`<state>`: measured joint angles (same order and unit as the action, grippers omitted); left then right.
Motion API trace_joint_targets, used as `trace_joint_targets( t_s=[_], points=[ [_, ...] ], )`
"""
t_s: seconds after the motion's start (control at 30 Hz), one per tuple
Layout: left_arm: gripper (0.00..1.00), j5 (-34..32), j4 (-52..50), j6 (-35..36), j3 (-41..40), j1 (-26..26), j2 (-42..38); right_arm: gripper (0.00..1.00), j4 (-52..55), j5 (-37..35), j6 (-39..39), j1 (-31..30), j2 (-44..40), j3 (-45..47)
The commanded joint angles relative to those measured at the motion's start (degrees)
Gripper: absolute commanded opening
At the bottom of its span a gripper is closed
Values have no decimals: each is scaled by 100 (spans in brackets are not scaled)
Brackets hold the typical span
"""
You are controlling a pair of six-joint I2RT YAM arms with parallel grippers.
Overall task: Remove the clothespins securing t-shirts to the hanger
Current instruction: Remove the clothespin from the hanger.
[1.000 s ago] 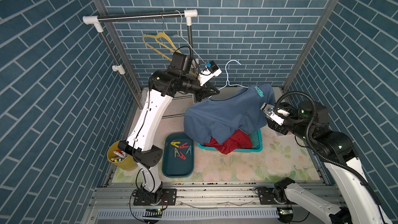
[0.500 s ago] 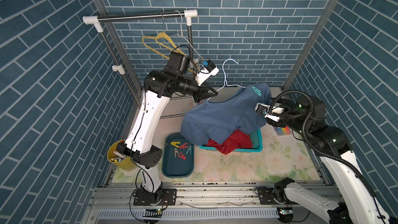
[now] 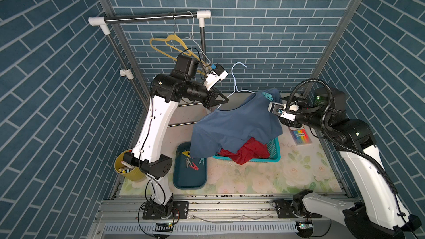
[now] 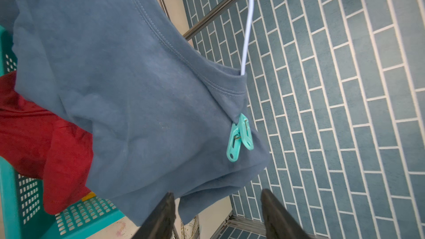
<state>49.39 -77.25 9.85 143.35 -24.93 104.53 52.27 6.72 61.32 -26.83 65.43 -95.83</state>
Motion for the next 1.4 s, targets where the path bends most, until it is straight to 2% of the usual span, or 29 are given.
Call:
trace_joint_targets(
  t_s=[0.0,0.43,0.73,1.03,1.2,1.37],
  points=[
    [0,378,201,-240,-17,27,-65,58,205,119,344,-20,88,-148],
    [0,493,106,-246,-166,33,-56,53,41,-136,868,-59,648,-641],
    [0,629,147,-448,-254,31,-37,54,178,-604,1093,-102,891,-696],
    [0,774,184,-528,-292,28,-11,57,-210,-1391,1851,-417,1153,-608],
    [0,791,207,-532,-340,25,-41,54,-207,-1618,2043,-481,1301,-630],
    [0,792,204,-528,-369,27,-72,43,-247,-1929,2275,-499,1350,-534]
  ],
)
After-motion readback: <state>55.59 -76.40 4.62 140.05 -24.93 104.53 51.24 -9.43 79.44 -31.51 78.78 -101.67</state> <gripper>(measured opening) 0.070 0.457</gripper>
